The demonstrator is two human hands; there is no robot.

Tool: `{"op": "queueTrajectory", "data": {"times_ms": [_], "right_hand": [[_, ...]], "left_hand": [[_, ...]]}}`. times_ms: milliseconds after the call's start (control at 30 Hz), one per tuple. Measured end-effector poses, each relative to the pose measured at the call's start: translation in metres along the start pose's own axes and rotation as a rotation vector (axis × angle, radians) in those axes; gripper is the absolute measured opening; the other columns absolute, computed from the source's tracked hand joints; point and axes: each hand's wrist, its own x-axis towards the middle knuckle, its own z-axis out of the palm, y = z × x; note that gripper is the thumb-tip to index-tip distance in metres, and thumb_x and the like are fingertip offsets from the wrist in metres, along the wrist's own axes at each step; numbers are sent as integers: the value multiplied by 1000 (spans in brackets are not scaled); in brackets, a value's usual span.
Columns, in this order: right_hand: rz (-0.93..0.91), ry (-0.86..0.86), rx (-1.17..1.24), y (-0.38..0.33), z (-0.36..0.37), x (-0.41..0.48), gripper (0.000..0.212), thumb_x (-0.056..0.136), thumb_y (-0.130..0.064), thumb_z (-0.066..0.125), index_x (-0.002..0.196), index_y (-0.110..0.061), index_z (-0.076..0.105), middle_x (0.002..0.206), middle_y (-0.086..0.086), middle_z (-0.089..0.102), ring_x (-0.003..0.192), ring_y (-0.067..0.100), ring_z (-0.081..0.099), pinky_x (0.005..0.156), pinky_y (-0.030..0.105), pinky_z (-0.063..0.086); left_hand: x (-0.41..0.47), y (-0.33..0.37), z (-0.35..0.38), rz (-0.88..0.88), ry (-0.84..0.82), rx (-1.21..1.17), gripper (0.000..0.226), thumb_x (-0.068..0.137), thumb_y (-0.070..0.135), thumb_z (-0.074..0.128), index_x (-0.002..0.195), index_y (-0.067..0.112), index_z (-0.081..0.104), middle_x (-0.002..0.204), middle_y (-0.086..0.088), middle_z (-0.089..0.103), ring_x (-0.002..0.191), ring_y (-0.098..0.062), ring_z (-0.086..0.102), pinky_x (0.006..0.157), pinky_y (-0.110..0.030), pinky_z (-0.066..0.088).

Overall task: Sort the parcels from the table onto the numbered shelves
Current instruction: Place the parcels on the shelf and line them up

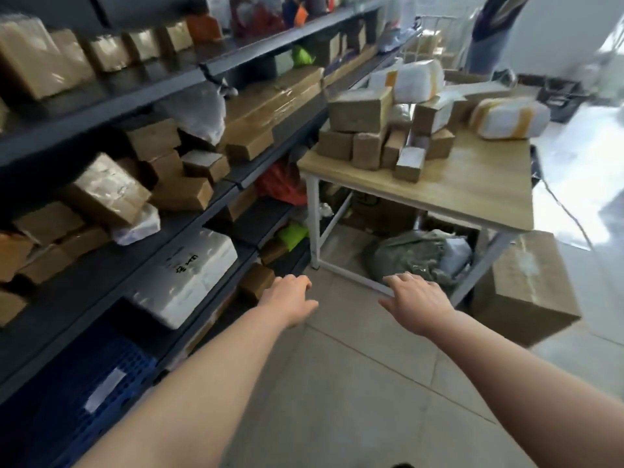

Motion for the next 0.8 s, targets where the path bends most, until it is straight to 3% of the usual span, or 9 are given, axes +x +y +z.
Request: {"op": "queueTrajectory", "data": {"times_ms": [233,500,800], "right_hand": [[165,30,74,73,-10,75,46,96,-50,43,133,-24,47,136,2,51,128,24,44,99,42,39],[169,33,155,166,-36,192,51,97,-50,40,140,-24,41,144,1,45,132,22,41,103,42,37],[209,22,216,235,-56,291,47,98,-47,40,138,-23,42,136,2,48,125,26,46,96,40,41]], "left_hand": [[110,62,-25,110,-25,24,49,94,43,57,137,25,46,137,-3,49,129,-26,41,103,-44,41],[232,152,-57,119,10,49,51,95,41,56,140,24,43,141,-3,47,132,-25,39,103,-43,42],[322,213,-78,104,44,-13,50,96,38,54,143,24,40,147,1,41,136,-21,35,106,-42,39]]}}
